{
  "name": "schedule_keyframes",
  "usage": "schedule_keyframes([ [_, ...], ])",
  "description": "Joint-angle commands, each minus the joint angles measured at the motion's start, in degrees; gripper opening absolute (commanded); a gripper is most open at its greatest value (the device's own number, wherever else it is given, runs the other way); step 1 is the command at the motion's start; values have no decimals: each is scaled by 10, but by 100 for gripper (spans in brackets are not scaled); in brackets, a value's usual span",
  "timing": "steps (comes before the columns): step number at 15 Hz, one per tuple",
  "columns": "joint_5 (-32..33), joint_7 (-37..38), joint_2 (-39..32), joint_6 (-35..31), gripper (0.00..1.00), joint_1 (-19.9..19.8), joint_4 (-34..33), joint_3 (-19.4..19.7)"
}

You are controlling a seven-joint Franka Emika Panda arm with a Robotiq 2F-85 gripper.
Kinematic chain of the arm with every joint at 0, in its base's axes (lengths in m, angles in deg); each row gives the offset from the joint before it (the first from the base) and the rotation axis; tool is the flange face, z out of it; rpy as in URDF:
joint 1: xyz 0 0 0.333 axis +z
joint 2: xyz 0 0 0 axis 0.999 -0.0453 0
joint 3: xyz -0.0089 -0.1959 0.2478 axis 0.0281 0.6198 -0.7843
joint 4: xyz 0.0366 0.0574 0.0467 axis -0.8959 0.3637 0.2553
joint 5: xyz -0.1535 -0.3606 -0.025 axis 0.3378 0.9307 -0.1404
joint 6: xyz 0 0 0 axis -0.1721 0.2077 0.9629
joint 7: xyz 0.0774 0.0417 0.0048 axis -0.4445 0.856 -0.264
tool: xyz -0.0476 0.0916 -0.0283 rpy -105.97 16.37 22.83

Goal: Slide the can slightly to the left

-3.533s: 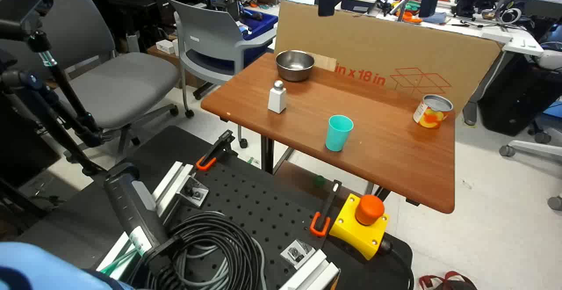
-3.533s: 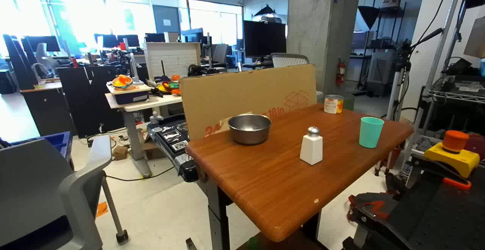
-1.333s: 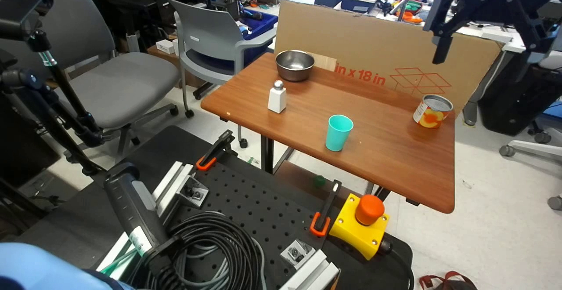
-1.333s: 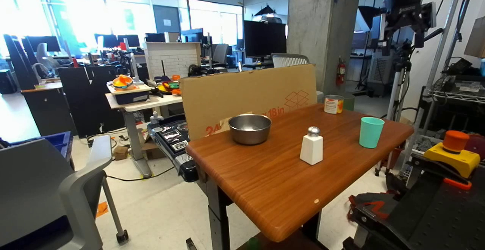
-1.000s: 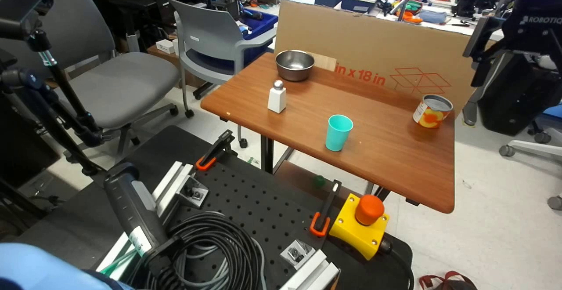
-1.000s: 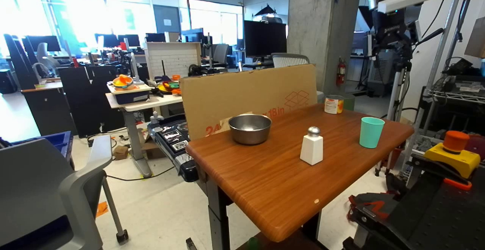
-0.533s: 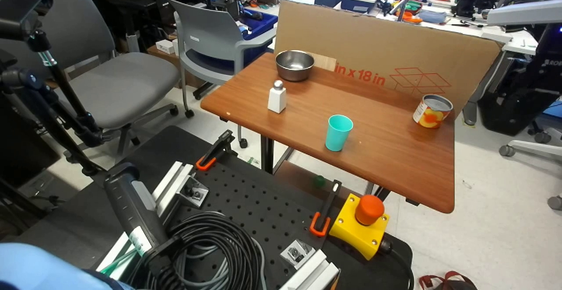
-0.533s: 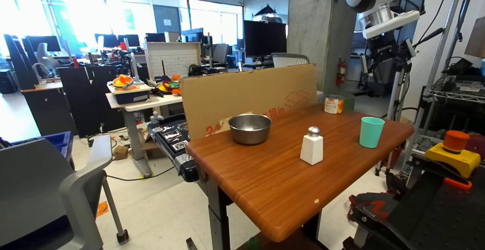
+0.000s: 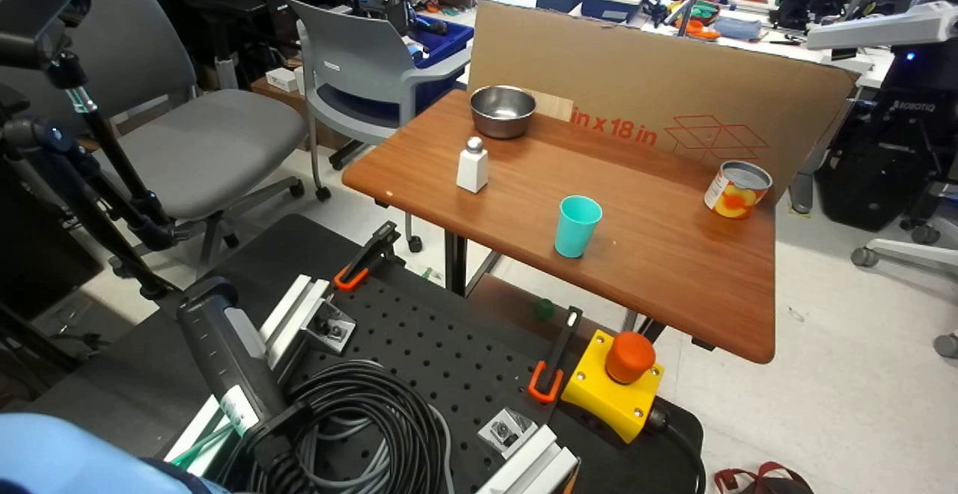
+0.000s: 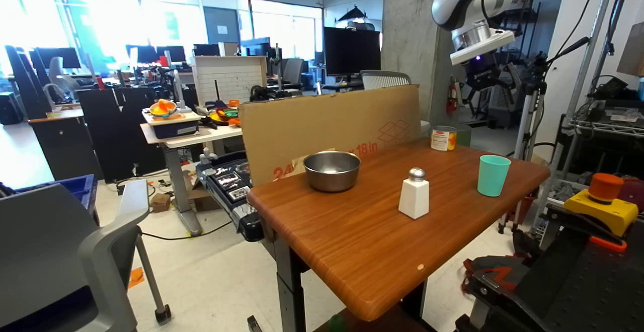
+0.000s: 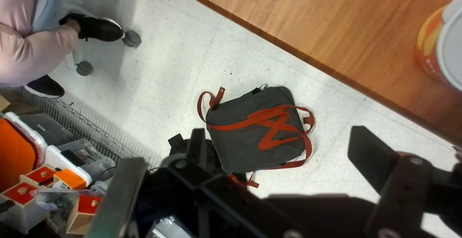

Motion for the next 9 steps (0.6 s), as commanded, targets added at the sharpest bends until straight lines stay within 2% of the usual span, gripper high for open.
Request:
schedule_keyframes([
  [1,-12,33,-82,65,100,-8,-139,-2],
  [5,-11,57,-157,114,100,-9,-240,-5],
  [9,-5,64,-199,128,100,0,-283,-19],
])
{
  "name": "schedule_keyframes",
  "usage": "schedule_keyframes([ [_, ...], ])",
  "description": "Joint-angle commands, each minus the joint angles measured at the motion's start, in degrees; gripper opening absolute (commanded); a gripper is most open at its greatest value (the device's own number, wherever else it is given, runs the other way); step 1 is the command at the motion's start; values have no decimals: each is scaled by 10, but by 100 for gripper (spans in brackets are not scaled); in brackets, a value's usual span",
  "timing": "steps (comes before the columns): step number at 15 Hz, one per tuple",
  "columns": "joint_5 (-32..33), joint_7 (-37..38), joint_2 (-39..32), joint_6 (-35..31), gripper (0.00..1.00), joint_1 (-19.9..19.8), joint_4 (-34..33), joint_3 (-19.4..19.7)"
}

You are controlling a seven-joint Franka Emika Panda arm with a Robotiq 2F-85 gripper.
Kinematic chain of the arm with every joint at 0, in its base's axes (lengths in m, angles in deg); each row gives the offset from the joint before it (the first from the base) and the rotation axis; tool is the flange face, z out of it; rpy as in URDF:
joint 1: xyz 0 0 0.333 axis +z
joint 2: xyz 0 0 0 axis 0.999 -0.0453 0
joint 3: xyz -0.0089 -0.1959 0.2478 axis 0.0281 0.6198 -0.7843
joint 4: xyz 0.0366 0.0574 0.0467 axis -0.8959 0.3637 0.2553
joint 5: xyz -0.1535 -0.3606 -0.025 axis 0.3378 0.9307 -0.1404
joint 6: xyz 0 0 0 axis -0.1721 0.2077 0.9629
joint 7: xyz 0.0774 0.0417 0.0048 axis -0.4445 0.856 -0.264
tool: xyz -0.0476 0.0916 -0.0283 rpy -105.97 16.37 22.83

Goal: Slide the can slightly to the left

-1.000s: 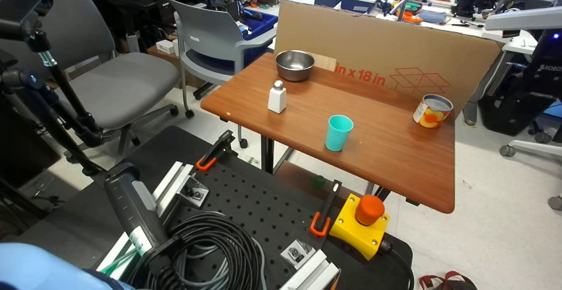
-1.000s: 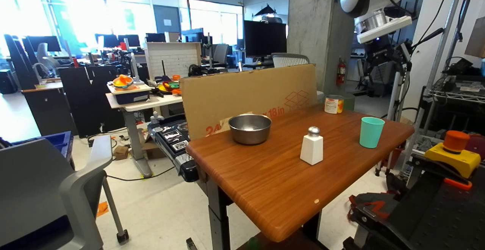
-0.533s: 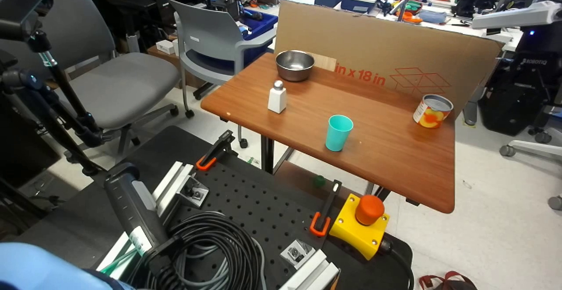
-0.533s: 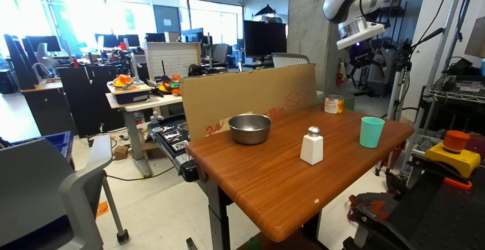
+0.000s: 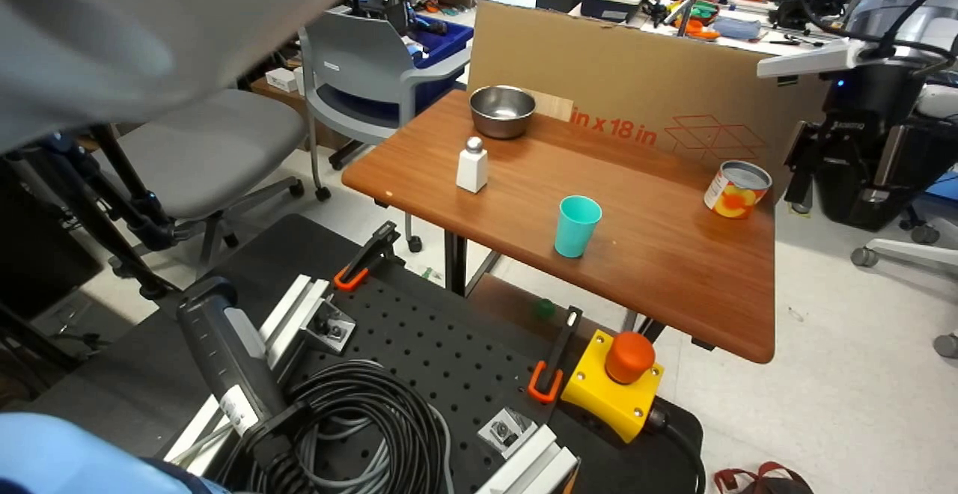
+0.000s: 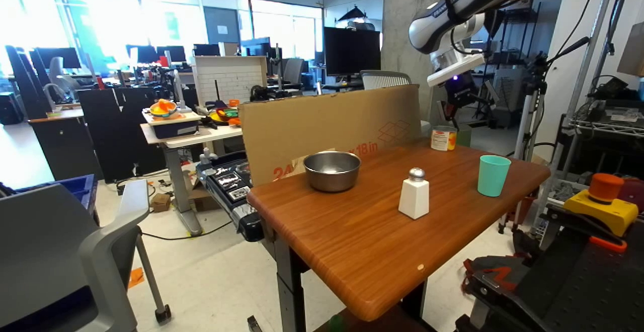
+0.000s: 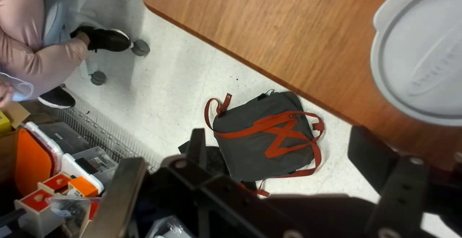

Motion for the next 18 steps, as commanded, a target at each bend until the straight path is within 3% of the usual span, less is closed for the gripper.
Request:
schedule_keyframes([
  [1,-5,4,-54,35,100,1,-81,-16],
  [11,-28,-121,-19,110,100,79,-53,-124],
  [18,-16,-200,4,148,100,87,-39,-141],
])
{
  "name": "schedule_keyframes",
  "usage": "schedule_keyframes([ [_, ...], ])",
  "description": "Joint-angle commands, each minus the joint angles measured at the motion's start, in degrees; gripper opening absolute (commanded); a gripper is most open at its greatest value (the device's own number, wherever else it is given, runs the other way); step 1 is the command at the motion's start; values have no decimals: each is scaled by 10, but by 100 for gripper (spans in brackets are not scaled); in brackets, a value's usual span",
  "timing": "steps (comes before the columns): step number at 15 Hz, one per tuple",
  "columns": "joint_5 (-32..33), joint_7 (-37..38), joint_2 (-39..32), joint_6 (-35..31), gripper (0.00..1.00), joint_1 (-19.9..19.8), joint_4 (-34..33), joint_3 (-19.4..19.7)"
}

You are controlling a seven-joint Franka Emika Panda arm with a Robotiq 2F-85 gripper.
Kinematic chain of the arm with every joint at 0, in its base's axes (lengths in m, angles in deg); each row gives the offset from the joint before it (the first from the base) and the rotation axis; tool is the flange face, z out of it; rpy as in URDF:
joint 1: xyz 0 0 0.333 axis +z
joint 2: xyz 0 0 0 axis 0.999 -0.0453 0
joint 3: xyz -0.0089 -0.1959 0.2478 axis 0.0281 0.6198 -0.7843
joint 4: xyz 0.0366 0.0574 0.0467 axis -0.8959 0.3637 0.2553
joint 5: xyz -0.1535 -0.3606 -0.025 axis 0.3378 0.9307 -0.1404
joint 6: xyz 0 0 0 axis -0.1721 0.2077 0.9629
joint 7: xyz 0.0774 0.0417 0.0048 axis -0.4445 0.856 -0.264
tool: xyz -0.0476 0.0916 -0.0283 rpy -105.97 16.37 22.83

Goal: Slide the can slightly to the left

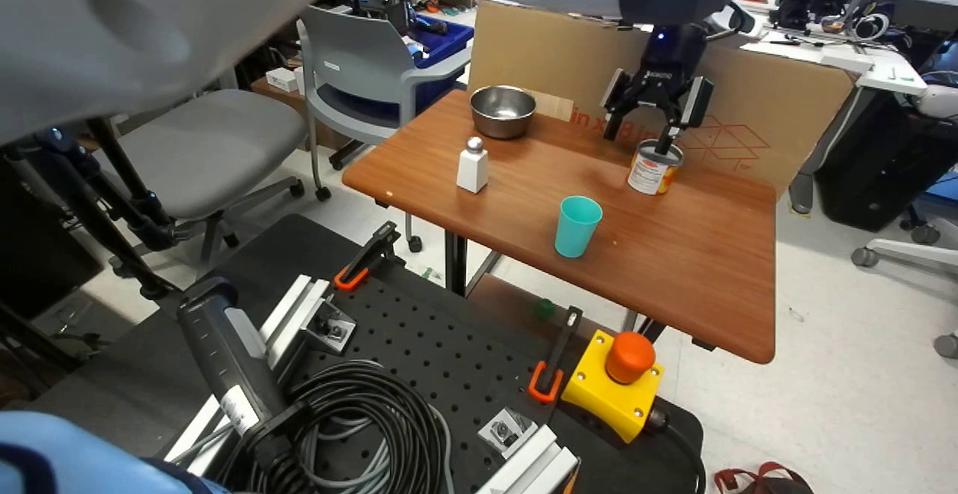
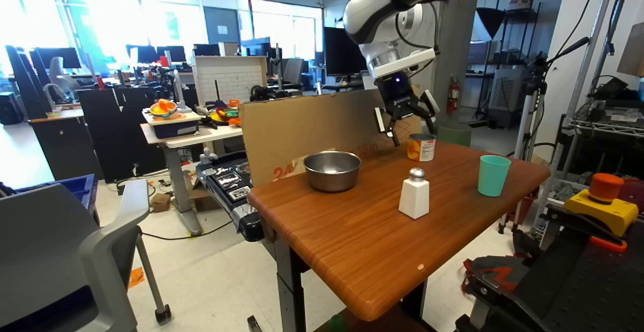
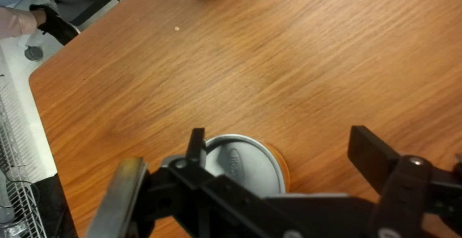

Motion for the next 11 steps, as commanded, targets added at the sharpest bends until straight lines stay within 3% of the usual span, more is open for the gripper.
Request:
schedule_keyframes([
  [1,5,-58,37,8,100,-3,25,-6],
  [5,54,-138,91,-69,100,5,72,10],
  [6,37,-102,44,-30,100,2,18,4],
  [11,39,-106,46,-35,100,1,23,4],
])
